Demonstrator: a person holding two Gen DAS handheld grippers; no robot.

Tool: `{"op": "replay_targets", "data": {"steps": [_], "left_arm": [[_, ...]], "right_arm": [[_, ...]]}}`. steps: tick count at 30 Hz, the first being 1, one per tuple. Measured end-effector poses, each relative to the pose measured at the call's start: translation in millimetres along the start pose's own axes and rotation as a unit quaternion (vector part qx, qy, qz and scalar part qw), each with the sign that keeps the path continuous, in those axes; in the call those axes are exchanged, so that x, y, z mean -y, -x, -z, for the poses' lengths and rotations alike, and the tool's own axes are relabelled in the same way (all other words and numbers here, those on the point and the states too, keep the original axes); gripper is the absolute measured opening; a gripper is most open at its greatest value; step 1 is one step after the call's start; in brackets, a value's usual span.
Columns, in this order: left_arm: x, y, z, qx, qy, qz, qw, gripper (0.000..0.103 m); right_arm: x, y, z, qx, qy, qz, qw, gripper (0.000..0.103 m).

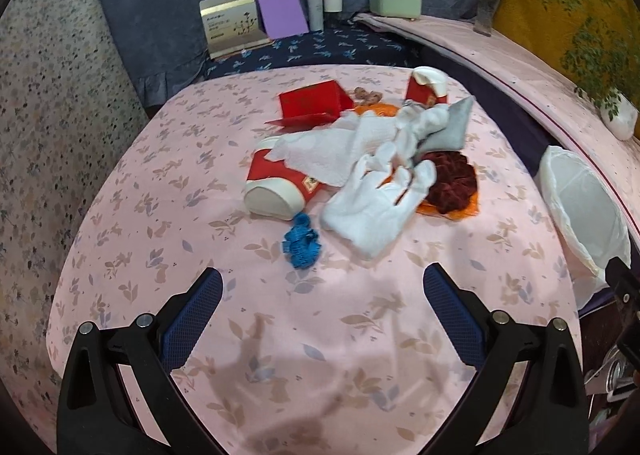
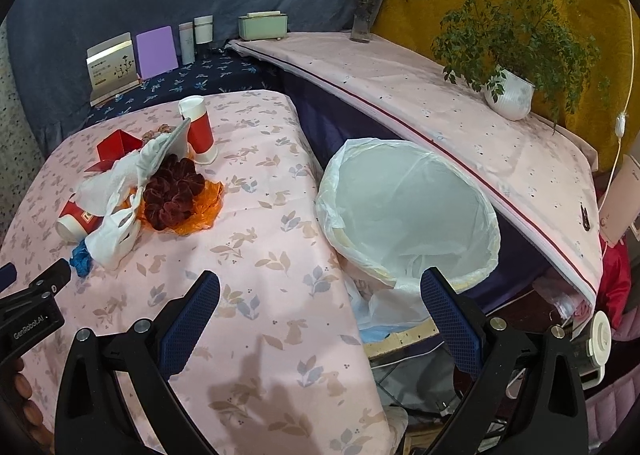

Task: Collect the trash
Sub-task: 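Grasp the blue hair clip with the left gripper, then grasp the white glove with the right gripper while the left gripper holds the blue clip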

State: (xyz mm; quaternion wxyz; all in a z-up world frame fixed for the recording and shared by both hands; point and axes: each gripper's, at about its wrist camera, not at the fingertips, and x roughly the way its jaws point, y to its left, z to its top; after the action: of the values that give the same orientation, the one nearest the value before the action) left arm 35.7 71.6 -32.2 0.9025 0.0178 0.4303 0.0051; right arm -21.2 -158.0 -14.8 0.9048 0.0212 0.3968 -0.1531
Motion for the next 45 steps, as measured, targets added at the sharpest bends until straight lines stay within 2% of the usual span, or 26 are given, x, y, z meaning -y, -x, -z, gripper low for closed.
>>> {"op": "replay_targets", "data": {"steps": [9,17,20,22,23,25,28,36,45], "left_arm": [[-36.6,-40.0,-6.6,-0.023,0.028,-0.015,0.9992,0.096],[-44.6,-71.7,-10.2,-0.045,0.018,0.005,0.9988,0.093],[-46.4,-79.9,-13.2,-0.053,0.014,0.022,0.9983,0.079],[-46.5,-84.4,-14.2,-0.059,0.01,0.033,0.9977,0.063],[-47.1,-86.7,-14.5,-0.063,0.009,0.04,0.9972,0.059],[-49.4,-89.6,-14.7,-0.072,0.011,0.061,0.9955,0.039],[-51.4,-88.7,-14.8,-0.073,0.01,0.081,0.9939,0.016],[-72.6,-77.8,-13.0,-0.071,0.034,0.098,0.9921,0.014],[-96.3,-70.2,-10.1,-0.064,0.043,0.082,0.9937,0.014]], "right_arm": [[-39.0,-27.1,-12.8,-0.006,0.021,-0.015,1.0,0.096],[-74.7,-51.6,-26.5,-0.017,0.038,-0.033,0.999,0.096],[-87.8,-59.3,-28.7,-0.024,0.041,-0.044,0.998,0.096],[-96.8,-63.0,-29.0,-0.028,0.045,-0.05,0.997,0.095],[-102.1,-64.8,-29.0,-0.03,0.048,-0.053,0.997,0.095],[-109.3,-66.1,-27.8,-0.033,0.053,-0.058,0.996,0.093],[-123.4,-66.6,-27.0,-0.037,0.062,-0.071,0.995,0.088],[-164.3,-63.4,-23.6,-0.046,0.091,-0.115,0.988,0.071],[-206.2,-73.9,-16.3,-0.06,0.114,-0.15,0.98,0.069]]}}
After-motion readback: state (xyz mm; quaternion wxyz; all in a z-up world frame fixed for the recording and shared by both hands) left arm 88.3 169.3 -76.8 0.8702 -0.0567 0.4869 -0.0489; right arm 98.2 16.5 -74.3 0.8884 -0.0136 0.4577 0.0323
